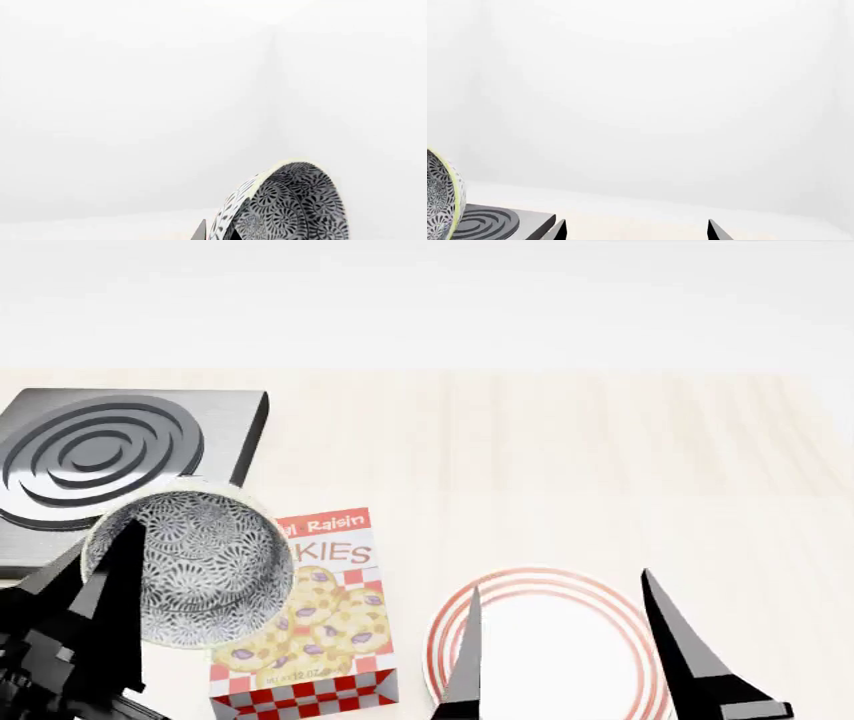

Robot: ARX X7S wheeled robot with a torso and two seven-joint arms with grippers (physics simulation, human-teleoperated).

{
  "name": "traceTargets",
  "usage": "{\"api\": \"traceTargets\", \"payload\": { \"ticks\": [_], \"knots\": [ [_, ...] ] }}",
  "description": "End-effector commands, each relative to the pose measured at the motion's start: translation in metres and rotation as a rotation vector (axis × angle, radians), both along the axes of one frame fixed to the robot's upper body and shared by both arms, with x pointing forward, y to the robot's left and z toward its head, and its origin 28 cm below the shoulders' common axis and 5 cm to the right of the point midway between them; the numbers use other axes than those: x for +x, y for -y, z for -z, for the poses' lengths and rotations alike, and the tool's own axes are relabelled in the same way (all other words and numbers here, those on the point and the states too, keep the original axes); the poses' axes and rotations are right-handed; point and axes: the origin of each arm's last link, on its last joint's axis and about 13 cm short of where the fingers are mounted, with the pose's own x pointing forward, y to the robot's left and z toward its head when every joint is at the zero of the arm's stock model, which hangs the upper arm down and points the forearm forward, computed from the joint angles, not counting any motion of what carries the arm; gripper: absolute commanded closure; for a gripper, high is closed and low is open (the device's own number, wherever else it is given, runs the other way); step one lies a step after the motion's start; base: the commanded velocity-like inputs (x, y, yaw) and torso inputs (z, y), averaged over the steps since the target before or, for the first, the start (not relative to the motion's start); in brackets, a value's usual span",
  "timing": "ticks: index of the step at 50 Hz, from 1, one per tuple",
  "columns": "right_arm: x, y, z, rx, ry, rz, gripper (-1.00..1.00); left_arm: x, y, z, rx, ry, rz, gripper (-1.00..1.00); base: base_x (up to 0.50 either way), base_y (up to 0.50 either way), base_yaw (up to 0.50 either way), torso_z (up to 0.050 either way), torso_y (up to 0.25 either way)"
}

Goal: Pick the akita bowl from table center and place it on the plate.

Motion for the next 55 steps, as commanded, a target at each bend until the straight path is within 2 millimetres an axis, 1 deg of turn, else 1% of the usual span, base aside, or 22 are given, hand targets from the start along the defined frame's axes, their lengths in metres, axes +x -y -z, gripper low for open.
{"api": "traceTargets", "payload": {
  "ticks": [1, 3, 5, 7, 8, 11, 13, 18, 25, 30, 37, 40, 48, 51, 55],
  "knots": [
    [-0.015, 0.009, -0.022, 0.011, -0.006, -0.141, -1.0, 0.036, 0.001, -0.006, 0.151, 0.09, 0.091, 1.0, 0.0, 0.0, 0.0, 0.0, 0.0],
    [-0.013, 0.012, -0.028, 0.009, -0.013, -0.161, -1.0, 0.039, 0.002, -0.006, 0.166, 0.091, 0.102, 1.0, 0.0, 0.0, 0.0, 0.0, 0.0],
    [-0.01, 0.015, -0.032, -0.04, -0.017, -0.139, -1.0, 0.043, 0.003, -0.006, 0.241, 0.094, 0.08, 1.0, 0.0, 0.0, 0.0, 0.0, 0.005],
    [-0.009, 0.015, -0.042, -0.041, -0.003, -0.159, -1.0, 0.044, 0.005, -0.008, 0.245, 0.095, 0.106, 1.0, 0.0, 0.0, 0.0, 0.0, 0.0],
    [-0.006, 0.015, -0.046, -0.076, 0.0, -0.155, -1.0, 0.046, 0.006, -0.009, 0.258, 0.099, 0.114, 1.0, 0.0, 0.0, 0.0, 0.0, 0.0],
    [-0.001, 0.014, -0.055, -0.09, 0.001, -0.182, -1.0, 0.047, 0.008, -0.014, 0.275, 0.106, 0.129, 1.0, 0.0, 0.0, 0.0, 0.0, 0.0],
    [0.003, 0.014, -0.055, -0.132, -0.01, -0.17, -1.0, 0.05, 0.008, -0.015, 0.282, 0.11, 0.138, 1.0, 0.0, 0.0, 0.0, 0.0, 0.0],
    [0.007, 0.011, -0.061, -0.154, -0.018, -0.188, -1.0, 0.049, 0.011, -0.023, 0.289, 0.122, 0.15, 1.0, 0.0, 0.0, 0.0, 0.0, 0.0],
    [0.008, 0.008, -0.063, -0.169, -0.022, -0.21, -1.0, 0.051, 0.015, -0.033, 0.3, 0.136, 0.151, 1.0, 0.0, 0.0, 0.0, 0.0, 0.0],
    [0.002, 0.008, -0.061, -0.167, -0.026, -0.221, -1.0, 0.057, 0.017, -0.038, 0.298, 0.149, 0.131, 1.0, 0.0, 0.0, 0.0, 0.0, 0.002],
    [-0.001, 0.007, -0.062, -0.164, -0.019, -0.226, -1.0, 0.055, 0.02, -0.04, 0.299, 0.162, 0.15, 1.0, 0.0, 0.0, 0.0, 0.0, 0.0],
    [0.002, 0.006, -0.06, -0.159, -0.016, -0.231, -1.0, 0.053, 0.02, -0.042, 0.299, 0.166, 0.157, 1.0, 0.0, 0.0, 0.0, 0.0, 0.0],
    [0.007, 0.002, -0.058, -0.144, 0.0, -0.248, -1.0, 0.05, 0.02, -0.038, 0.277, 0.165, 0.169, 1.0, 0.0, 0.0, 0.0, 0.0, 0.0],
    [0.01, 0.0, -0.059, -0.138, 0.001, -0.248, -1.0, 0.049, 0.019, -0.041, 0.273, 0.168, 0.165, 1.0, 0.0, 0.0, 0.0, 0.0, 0.0],
    [0.016, -0.003, -0.055, -0.134, -0.008, -0.259, -1.0, 0.047, 0.018, -0.044, 0.265, 0.177, 0.164, 1.0, 0.0, 0.0, 0.0, 0.0, 0.0]
  ]
}}
